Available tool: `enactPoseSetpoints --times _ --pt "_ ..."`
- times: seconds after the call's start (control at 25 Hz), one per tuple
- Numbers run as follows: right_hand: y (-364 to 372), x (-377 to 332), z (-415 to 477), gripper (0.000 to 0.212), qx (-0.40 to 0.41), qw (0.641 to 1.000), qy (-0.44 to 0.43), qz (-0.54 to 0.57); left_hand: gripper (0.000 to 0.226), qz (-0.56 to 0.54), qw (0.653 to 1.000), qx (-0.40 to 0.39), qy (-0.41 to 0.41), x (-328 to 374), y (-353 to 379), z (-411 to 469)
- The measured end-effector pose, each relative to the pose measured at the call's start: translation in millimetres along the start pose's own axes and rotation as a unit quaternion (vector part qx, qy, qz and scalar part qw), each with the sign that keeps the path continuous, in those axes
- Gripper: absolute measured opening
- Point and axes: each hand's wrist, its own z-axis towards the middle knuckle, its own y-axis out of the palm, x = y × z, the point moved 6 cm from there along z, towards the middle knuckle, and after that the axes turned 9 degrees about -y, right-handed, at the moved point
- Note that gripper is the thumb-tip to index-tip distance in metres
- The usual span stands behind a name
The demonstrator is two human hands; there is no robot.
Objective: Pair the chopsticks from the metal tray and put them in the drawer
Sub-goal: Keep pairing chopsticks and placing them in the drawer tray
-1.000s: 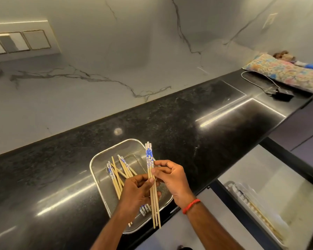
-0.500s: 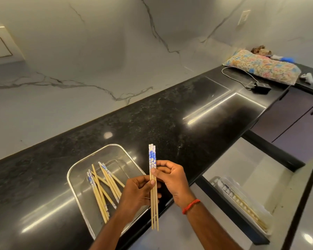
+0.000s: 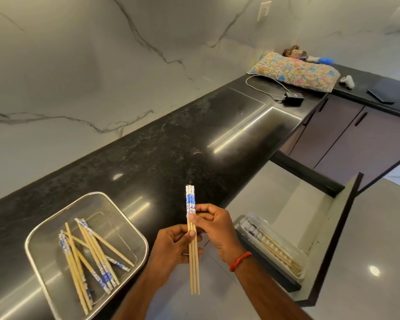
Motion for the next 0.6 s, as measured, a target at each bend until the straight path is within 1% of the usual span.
enactPoseSetpoints --times 0.12,0.2,0.36,0.48,0.52,0.6 --pt "-22.2 3.5 -5.3 0.035 -0.004 1.0 0.008 -0.005 0.017 0.03 0.999 -0.014 -0.001 -1.8 27.0 3.5" --pt "-38.2 5.6 -8.6 0.038 0.003 1.0 0.008 -0.018 0.017 0.036 0.999 -0.019 -0.01 -3.1 44.7 5.1" --pt "-70.7 4.6 -11.0 0.032 0.037 0.999 0.007 0.006 0.013 0.058 0.997 -0.037 -0.046 -9.8 72.4 7.6" --pt "-93.5 2.4 -11.1 0.027 0.053 0.998 -0.007 0.013 0.023 0.065 0.994 -0.055 -0.07 -16.6 91.8 8.4" --pt "-98.9 3.3 -11.8 0.027 0.054 0.998 -0.007 0.011 0.023 0.065 0.994 -0.053 -0.071 -18.0 96.5 9.5" --pt "-107.9 9.4 -14.5 0.028 0.042 0.999 0.001 0.002 0.014 0.063 0.995 -0.043 -0.064 -20.7 105.5 13.6"
